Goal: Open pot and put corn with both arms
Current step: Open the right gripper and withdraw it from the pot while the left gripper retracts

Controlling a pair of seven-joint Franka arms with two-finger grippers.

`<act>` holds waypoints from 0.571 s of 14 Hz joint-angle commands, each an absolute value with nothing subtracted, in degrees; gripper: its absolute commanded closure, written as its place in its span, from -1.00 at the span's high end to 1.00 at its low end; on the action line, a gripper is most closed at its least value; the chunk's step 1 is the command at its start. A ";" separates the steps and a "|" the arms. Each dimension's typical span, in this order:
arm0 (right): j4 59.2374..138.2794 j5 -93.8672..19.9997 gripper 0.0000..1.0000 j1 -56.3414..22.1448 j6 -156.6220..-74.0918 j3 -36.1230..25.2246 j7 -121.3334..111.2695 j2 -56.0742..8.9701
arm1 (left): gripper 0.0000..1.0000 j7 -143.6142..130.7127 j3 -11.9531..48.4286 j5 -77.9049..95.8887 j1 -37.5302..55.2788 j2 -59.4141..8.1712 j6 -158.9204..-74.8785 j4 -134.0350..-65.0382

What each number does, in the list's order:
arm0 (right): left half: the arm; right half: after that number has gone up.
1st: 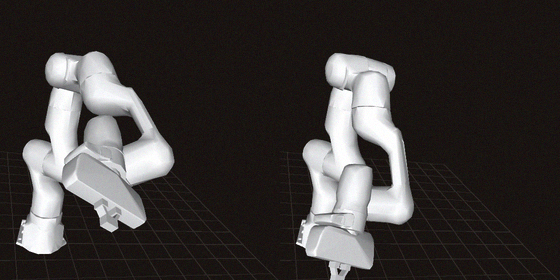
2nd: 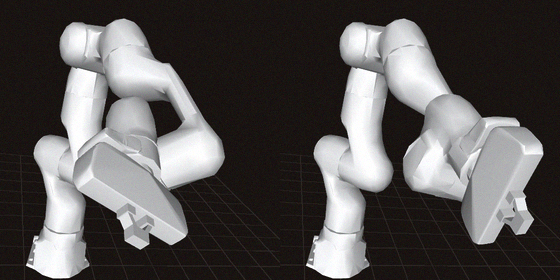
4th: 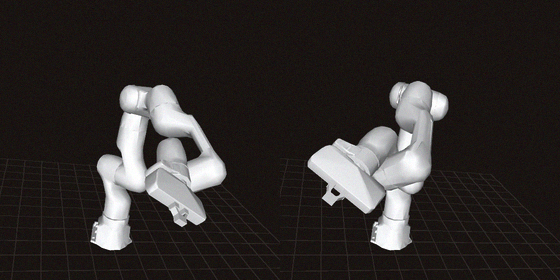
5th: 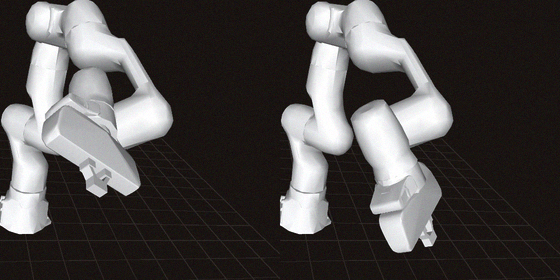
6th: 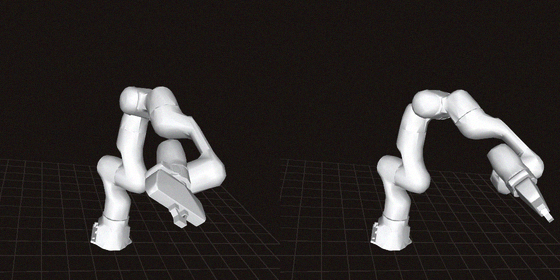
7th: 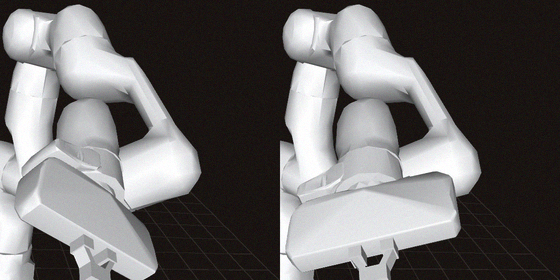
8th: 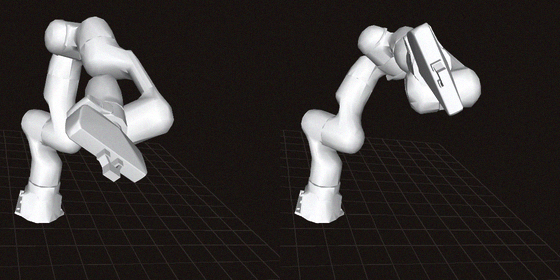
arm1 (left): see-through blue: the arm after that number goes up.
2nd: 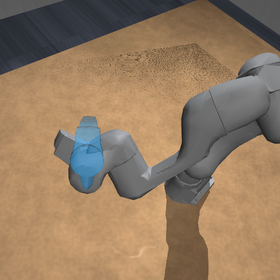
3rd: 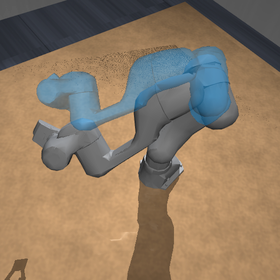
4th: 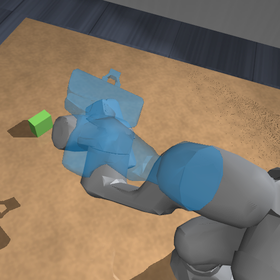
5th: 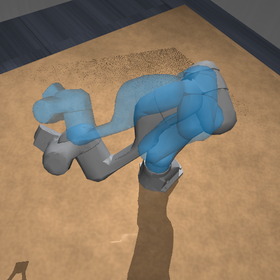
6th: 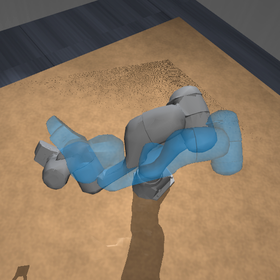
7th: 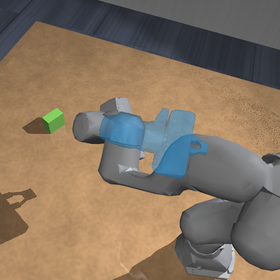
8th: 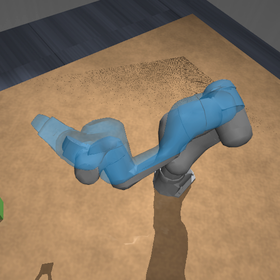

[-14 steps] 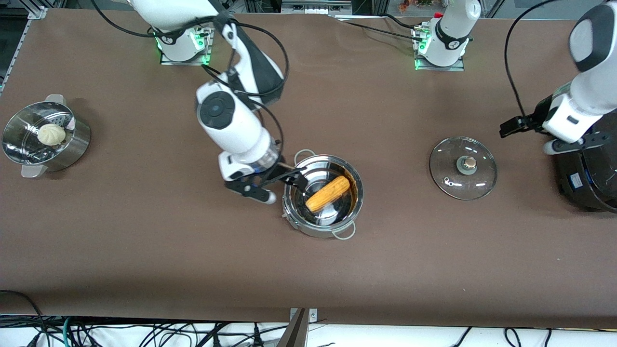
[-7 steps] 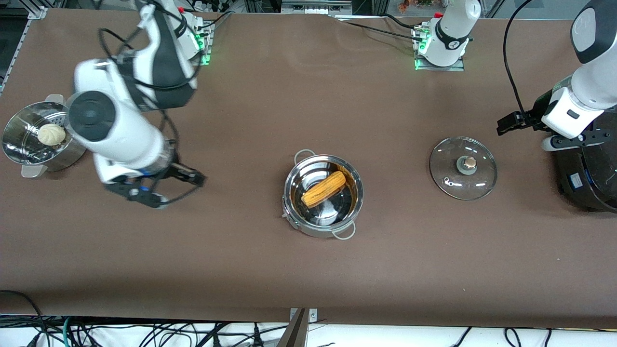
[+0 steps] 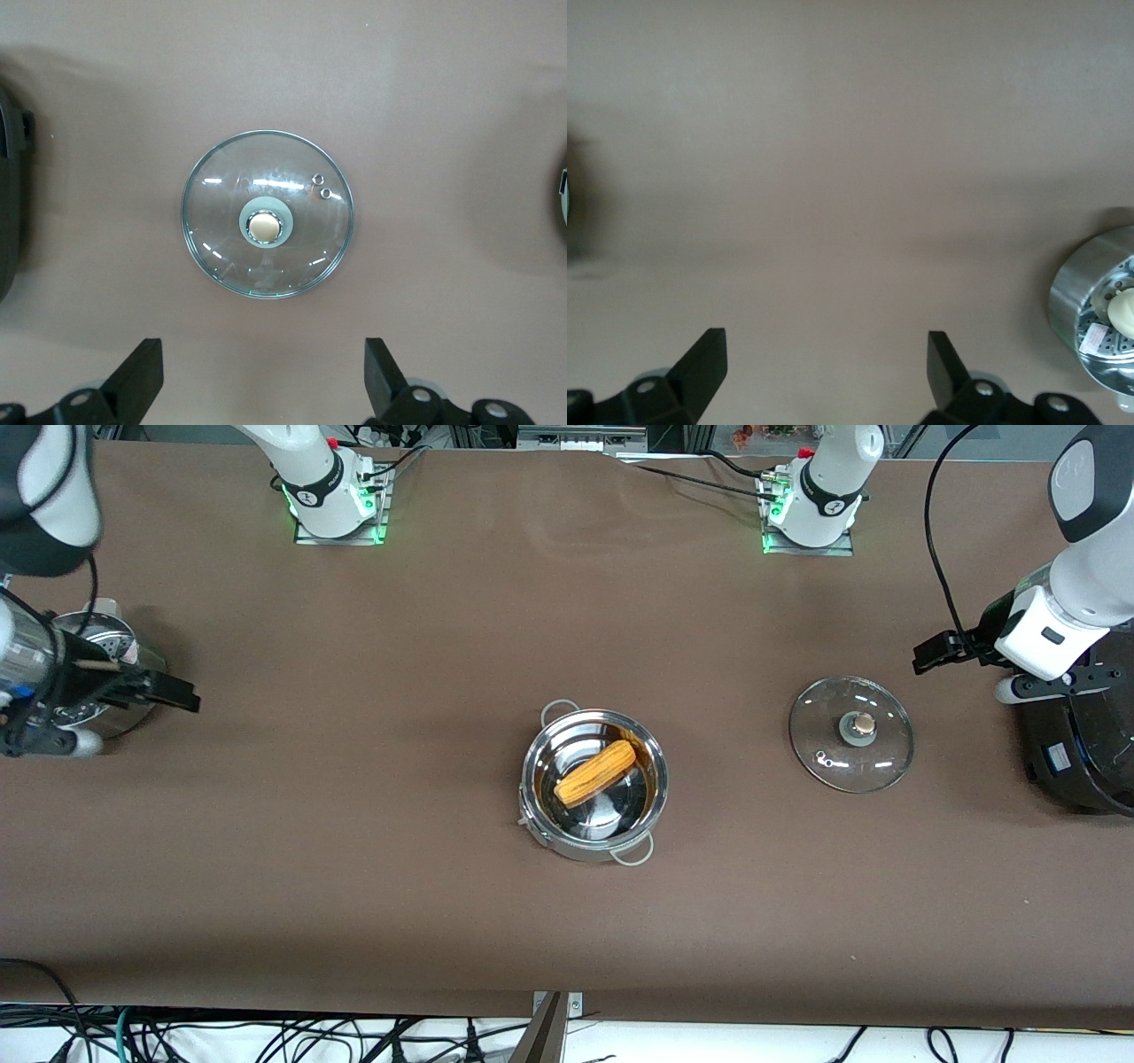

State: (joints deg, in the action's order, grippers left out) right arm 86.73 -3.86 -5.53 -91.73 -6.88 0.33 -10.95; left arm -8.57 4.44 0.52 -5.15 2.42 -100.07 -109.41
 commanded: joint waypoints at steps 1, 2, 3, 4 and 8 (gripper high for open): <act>105.16 -0.62 1.00 3.57 -102.63 5.67 1.14 1.47 | 1.00 -7.82 5.18 0.89 -4.92 1.49 -98.70 -107.40; 105.73 -0.88 1.00 5.00 -102.74 6.93 1.66 1.84 | 1.00 -7.39 5.27 0.70 -5.01 1.23 -98.70 -106.79; 104.25 -0.97 1.00 5.01 -101.79 6.86 2.02 2.11 | 1.00 -7.21 5.27 0.70 -5.18 0.62 -98.61 -105.74; 103.28 -0.88 1.00 4.75 -100.47 6.51 2.02 2.11 | 1.00 -7.29 5.19 0.70 -5.53 0.09 -98.61 -103.99; 102.75 -1.23 1.00 1.50 -98.96 1.59 2.90 1.67 | 1.00 -7.30 5.10 0.70 -5.54 -1.05 -96.07 -99.05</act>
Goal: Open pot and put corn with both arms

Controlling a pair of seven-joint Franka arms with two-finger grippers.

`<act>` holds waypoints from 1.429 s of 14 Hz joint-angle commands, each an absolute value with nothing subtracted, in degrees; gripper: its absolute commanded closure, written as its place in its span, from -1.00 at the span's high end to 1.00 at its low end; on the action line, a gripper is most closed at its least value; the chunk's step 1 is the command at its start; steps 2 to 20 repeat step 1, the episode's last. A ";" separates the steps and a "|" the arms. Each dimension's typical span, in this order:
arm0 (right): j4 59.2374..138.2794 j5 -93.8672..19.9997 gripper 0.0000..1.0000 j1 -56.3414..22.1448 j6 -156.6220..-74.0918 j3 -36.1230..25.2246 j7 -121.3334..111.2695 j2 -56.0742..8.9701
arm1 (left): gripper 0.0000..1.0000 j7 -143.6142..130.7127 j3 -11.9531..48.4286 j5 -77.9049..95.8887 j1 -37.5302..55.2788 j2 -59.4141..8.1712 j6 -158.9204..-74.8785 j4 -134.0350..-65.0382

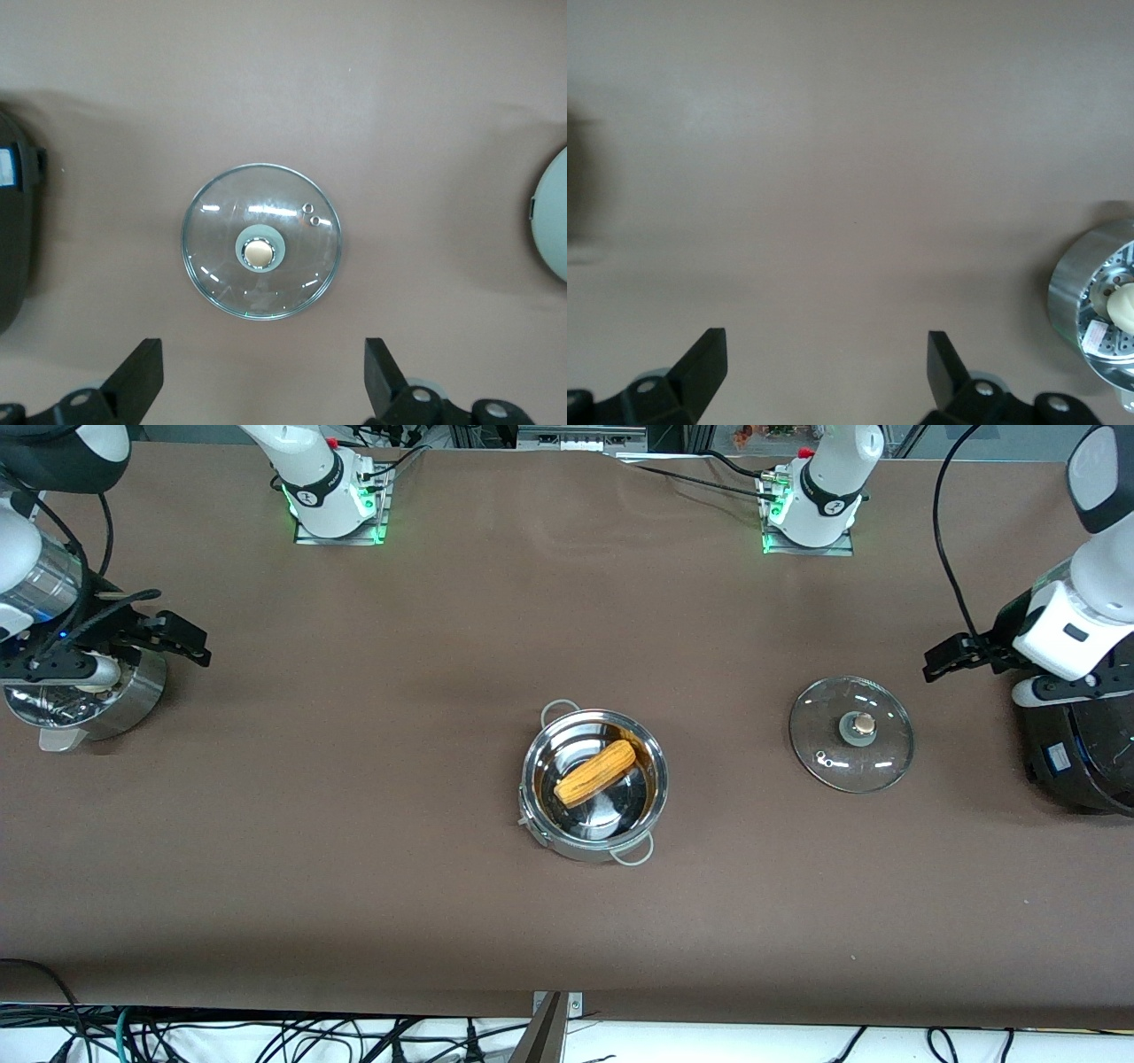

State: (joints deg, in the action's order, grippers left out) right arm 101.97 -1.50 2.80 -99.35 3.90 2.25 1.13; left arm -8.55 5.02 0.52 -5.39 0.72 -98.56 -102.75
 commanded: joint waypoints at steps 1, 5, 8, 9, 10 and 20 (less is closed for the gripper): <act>102.57 -1.67 1.00 1.49 -98.96 1.50 2.73 1.58 | 1.00 -7.38 5.18 0.79 -5.54 -1.49 -96.06 -98.97; 102.57 -1.67 1.00 1.49 -98.96 1.50 2.73 1.58 | 1.00 -7.38 5.18 0.79 -5.54 -1.49 -96.06 -98.97; 102.57 -1.67 1.00 1.49 -98.96 1.50 2.73 1.58 | 1.00 -7.38 5.18 0.79 -5.54 -1.49 -96.06 -98.97; 102.57 -1.67 1.00 1.49 -98.96 1.50 2.73 1.58 | 1.00 -7.38 5.18 0.79 -5.54 -1.49 -96.06 -98.97; 102.57 -1.67 1.00 1.49 -98.96 1.50 2.73 1.58 | 1.00 -7.38 5.18 0.79 -5.54 -1.49 -96.06 -98.97; 102.57 -1.67 1.00 1.49 -98.96 1.50 2.73 1.58 | 1.00 -7.38 5.18 0.79 -5.54 -1.49 -96.06 -98.97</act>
